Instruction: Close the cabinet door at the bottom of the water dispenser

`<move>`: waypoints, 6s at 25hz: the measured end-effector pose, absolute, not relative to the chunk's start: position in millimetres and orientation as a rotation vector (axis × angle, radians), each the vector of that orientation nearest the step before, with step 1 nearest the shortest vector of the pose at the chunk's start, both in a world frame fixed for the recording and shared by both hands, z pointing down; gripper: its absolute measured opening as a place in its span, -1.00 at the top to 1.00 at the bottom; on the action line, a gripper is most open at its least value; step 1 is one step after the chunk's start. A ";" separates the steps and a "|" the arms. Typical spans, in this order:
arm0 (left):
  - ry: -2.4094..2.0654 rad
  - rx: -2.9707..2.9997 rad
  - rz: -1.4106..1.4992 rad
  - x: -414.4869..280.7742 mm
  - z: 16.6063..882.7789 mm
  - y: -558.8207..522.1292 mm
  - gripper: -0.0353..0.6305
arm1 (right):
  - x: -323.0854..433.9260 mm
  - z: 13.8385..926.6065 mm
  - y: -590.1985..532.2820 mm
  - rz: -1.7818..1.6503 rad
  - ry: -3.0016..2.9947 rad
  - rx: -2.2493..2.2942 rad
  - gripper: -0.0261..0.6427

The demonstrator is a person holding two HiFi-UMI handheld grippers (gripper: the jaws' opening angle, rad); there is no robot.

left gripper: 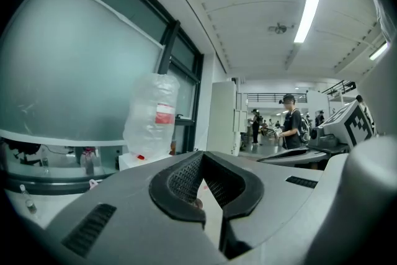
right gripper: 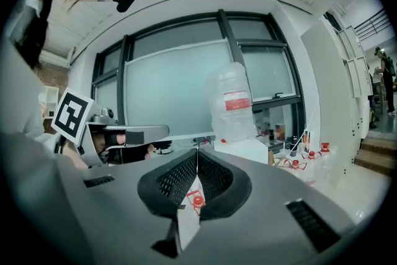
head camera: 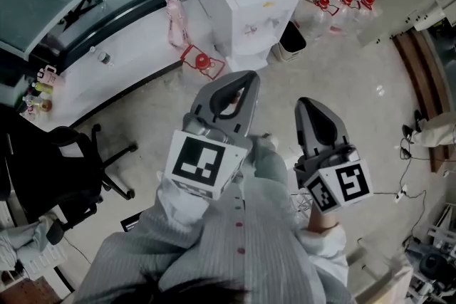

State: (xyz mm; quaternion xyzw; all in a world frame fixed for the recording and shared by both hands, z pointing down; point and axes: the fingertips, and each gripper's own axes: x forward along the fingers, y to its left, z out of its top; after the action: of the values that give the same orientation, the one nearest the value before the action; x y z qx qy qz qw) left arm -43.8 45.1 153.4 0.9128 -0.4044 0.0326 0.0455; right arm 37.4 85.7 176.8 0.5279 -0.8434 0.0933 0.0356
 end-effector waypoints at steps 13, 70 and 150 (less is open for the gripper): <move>-1.450 2.710 0.139 -4.0 165.2 -67.1 0.87 | 69.7 190.2 -42.7 0.295 -2.748 1.346 0.88; -2.190 1.479 0.237 -82.0 503.6 -51.1 0.86 | -29.0 546.3 -100.8 0.286 -2.482 0.037 0.88; -1.840 1.419 0.368 27.8 708.4 -99.0 0.86 | 168.8 849.6 -188.2 0.256 -1.799 0.419 0.35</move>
State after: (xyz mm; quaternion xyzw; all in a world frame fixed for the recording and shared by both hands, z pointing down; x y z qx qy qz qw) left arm 27.8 -99.0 708.4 0.5569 -0.7221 0.1444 0.3841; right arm 168.8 -188.2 849.6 0.1802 -0.7746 0.1103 0.5960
